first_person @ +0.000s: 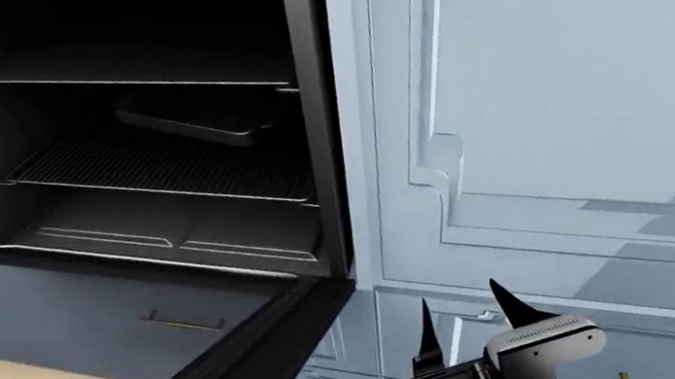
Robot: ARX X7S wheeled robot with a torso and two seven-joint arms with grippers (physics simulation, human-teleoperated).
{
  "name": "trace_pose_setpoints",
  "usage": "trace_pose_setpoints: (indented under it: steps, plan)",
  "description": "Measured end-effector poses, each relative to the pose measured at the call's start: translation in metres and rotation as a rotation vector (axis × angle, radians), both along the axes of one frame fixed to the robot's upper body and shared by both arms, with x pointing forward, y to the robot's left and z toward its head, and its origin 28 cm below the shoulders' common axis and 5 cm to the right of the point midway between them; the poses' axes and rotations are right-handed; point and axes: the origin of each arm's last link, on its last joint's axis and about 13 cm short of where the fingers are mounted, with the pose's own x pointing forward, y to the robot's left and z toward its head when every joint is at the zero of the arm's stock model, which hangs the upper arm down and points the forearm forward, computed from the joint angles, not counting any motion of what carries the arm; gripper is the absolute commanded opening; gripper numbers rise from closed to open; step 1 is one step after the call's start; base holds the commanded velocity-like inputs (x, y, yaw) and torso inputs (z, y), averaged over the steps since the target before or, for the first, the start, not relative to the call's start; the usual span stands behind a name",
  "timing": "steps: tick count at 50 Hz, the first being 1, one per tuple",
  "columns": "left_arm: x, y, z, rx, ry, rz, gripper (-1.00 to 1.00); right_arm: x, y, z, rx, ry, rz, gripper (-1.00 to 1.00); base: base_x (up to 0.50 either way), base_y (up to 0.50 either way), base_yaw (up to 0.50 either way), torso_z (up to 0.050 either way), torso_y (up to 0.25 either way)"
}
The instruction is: Open the oven door
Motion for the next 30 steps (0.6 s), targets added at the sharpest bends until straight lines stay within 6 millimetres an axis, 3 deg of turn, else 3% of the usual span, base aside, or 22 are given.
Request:
trace_pose_setpoints:
  steps: [30]
  plan:
    - [-0.009,0.008,-0.026,0.024,-0.034,-0.017,-1.0,0.0,0.0,0.0,-0.005,0.0,0.0,1.0,-0.01,0.0,0.0,0.002,0.004]
